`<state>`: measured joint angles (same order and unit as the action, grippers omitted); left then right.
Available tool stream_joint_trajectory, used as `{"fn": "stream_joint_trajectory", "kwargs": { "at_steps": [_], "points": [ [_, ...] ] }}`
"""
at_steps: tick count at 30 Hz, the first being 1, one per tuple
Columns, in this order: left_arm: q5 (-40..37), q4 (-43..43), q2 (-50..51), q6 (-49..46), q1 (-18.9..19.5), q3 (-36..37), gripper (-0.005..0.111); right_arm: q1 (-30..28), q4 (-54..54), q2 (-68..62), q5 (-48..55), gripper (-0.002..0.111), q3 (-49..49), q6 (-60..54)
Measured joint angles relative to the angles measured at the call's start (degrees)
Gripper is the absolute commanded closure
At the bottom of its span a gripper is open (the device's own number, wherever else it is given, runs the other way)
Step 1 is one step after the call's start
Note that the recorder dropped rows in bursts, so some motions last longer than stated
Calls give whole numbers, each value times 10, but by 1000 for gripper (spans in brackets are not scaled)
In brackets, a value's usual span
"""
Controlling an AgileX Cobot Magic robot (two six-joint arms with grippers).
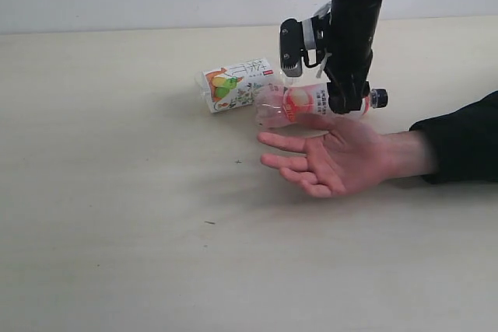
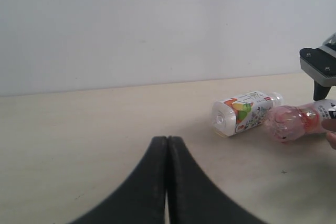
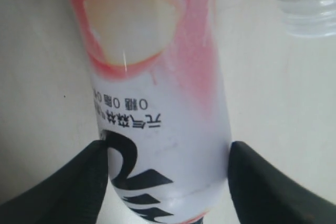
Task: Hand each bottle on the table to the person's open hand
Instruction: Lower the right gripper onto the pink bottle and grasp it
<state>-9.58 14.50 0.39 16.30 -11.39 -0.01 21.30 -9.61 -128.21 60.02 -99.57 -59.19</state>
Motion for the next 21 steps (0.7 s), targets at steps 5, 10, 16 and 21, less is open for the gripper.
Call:
{"fn": "stream_joint_trajectory", "kwargs": {
  "at_steps": [5, 10, 16, 21],
  "points": [
    [0, 0, 0, 0, 0, 0, 107, 0, -1, -4, -1, 47, -1, -3],
    [0, 0, 0, 0, 0, 0, 107, 0, -4, -7, -10, 36, -1, -6],
    [0, 0, 0, 0, 0, 0, 107, 0, -1, -29, -29, 34, 4, -8],
    [0, 0, 0, 0, 0, 0, 107, 0, 1, -30, -35, 44, 5, -8]
  ]
}}
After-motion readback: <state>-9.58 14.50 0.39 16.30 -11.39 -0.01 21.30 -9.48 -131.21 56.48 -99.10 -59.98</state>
